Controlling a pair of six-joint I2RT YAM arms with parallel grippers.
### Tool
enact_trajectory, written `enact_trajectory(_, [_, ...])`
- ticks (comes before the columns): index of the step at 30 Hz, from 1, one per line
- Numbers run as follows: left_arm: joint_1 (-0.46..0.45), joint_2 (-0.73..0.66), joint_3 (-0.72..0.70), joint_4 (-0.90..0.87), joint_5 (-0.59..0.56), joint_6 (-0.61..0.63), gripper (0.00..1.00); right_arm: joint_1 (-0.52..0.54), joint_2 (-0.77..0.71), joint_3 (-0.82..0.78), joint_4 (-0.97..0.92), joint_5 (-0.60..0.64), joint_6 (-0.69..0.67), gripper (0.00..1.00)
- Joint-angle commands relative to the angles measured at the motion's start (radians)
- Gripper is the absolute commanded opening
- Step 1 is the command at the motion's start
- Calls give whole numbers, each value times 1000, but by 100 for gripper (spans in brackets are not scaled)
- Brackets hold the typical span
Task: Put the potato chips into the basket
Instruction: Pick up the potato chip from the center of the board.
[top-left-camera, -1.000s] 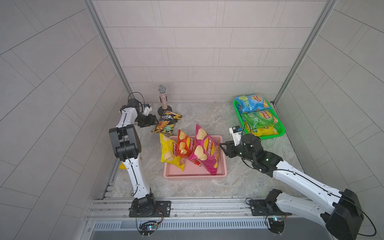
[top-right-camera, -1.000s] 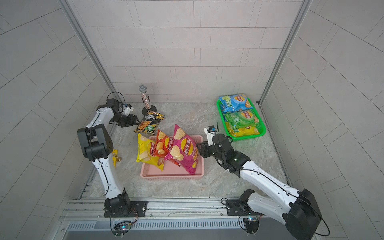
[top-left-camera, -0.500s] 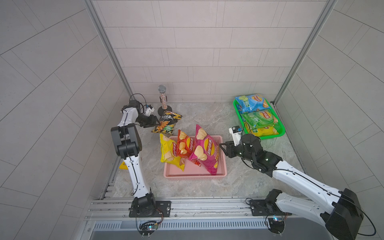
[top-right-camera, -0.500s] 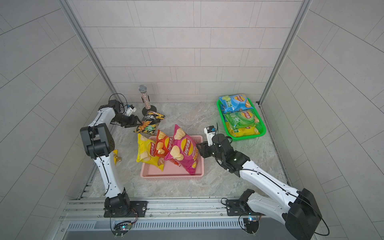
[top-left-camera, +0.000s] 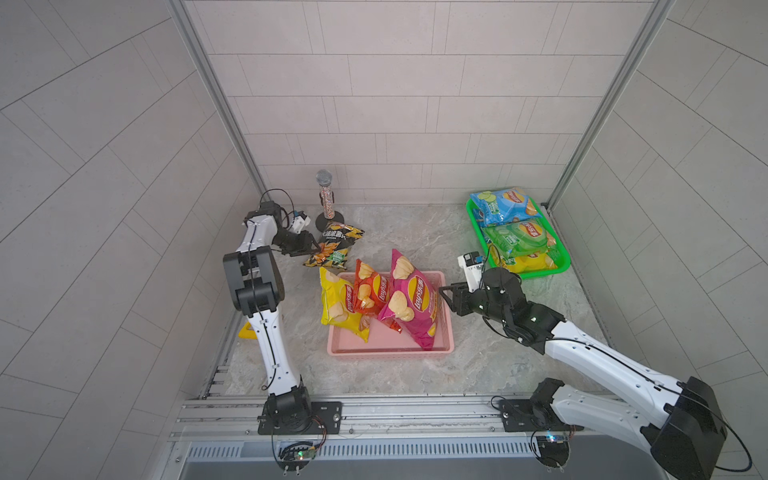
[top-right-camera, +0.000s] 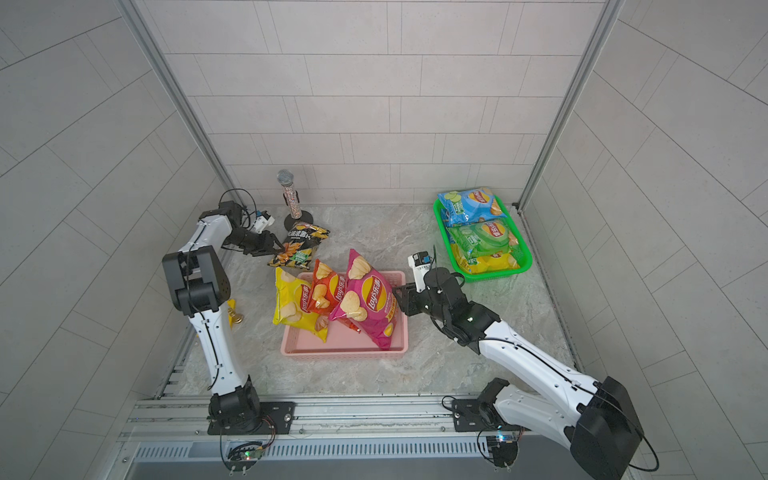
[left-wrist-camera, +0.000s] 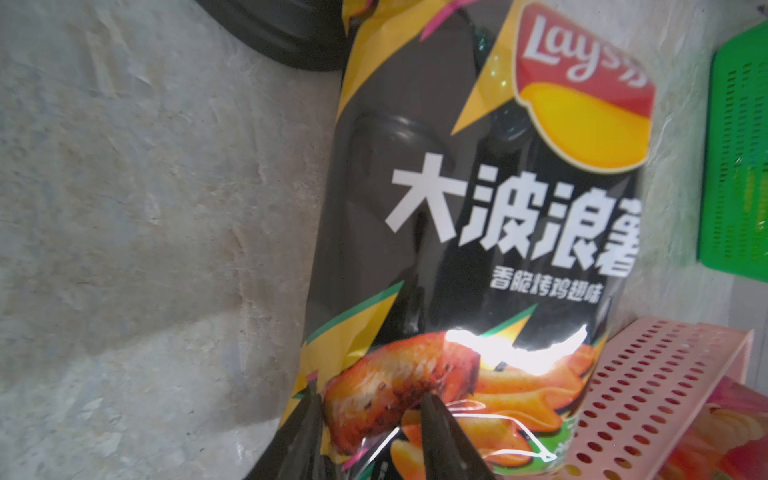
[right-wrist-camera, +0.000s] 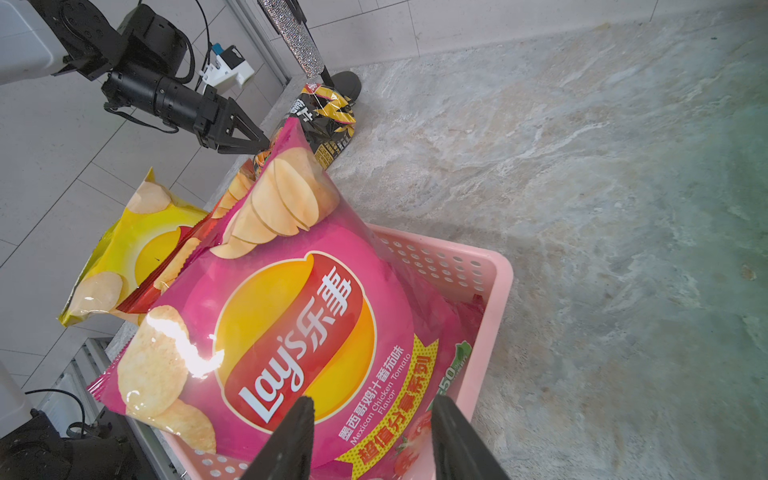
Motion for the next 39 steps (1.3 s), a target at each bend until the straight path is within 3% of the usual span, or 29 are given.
enact_trajectory(1, [5, 27, 17, -30, 10, 20, 40, -3, -6, 21, -10, 10, -8, 50])
enact_trajectory(7, [3, 29, 5, -35, 12, 39, 28, -2, -9, 20, -15, 10, -8, 50])
enact_trajectory(11, [1, 27, -2, -39, 14, 49, 11, -1, -11, 18, -15, 13, -9, 50])
enact_trajectory(15, [2, 20, -7, -42, 16, 54, 0, -2, -12, 18, -15, 13, -9, 50])
enact_trajectory(21, [3, -35, -36, -41, 18, 68, 0, -2, -12, 18, -15, 13, -12, 50])
enact_trajectory(31, [3, -310, -238, 56, -22, 84, 0, -1, -28, 21, -5, 7, -14, 50])
enact_trajectory(39, [2, -470, -309, 85, -90, 84, 0, -2, -36, 27, -5, -1, -11, 50])
